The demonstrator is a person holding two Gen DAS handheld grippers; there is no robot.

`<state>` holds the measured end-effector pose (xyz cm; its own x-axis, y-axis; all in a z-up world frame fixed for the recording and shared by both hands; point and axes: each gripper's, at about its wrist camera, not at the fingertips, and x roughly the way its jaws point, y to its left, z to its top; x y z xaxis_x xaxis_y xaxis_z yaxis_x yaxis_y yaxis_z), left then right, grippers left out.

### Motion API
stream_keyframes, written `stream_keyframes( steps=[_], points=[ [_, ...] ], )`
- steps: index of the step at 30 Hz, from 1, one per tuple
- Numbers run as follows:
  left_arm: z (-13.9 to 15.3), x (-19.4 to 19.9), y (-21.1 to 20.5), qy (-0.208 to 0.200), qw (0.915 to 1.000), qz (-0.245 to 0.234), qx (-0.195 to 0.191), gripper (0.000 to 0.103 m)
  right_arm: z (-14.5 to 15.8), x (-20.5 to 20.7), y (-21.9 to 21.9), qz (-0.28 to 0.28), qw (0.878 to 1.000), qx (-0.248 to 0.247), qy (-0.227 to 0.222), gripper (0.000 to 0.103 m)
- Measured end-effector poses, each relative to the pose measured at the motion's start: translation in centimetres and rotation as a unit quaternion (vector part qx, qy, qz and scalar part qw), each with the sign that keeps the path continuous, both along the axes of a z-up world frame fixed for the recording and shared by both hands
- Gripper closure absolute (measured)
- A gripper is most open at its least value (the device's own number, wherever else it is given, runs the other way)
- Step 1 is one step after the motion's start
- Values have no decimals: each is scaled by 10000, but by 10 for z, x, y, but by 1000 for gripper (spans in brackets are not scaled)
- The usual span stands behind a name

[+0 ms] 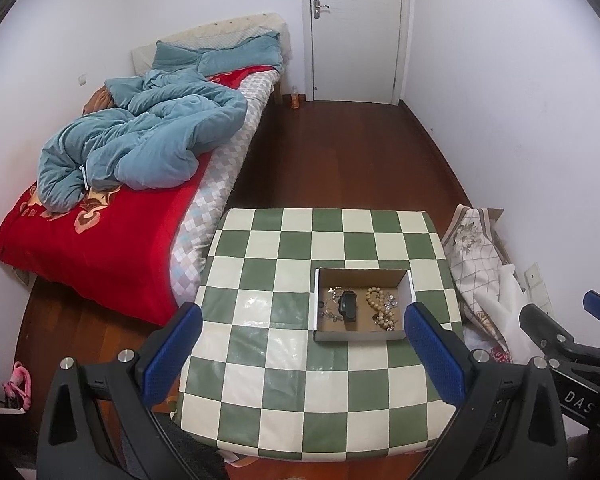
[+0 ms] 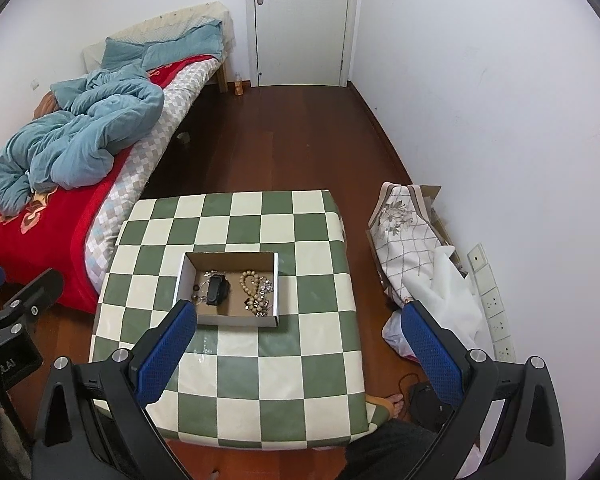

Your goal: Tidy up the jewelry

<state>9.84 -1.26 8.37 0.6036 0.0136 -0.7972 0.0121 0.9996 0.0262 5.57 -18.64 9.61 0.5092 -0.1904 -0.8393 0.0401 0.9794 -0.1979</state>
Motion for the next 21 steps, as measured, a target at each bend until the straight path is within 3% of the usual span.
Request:
stream_keyframes(
  steps=[21],
  points=[
    [-5, -4, 1, 43, 10000, -30, 18, 0, -3, -7, 5, 59, 10000, 34, 55, 0]
  ],
)
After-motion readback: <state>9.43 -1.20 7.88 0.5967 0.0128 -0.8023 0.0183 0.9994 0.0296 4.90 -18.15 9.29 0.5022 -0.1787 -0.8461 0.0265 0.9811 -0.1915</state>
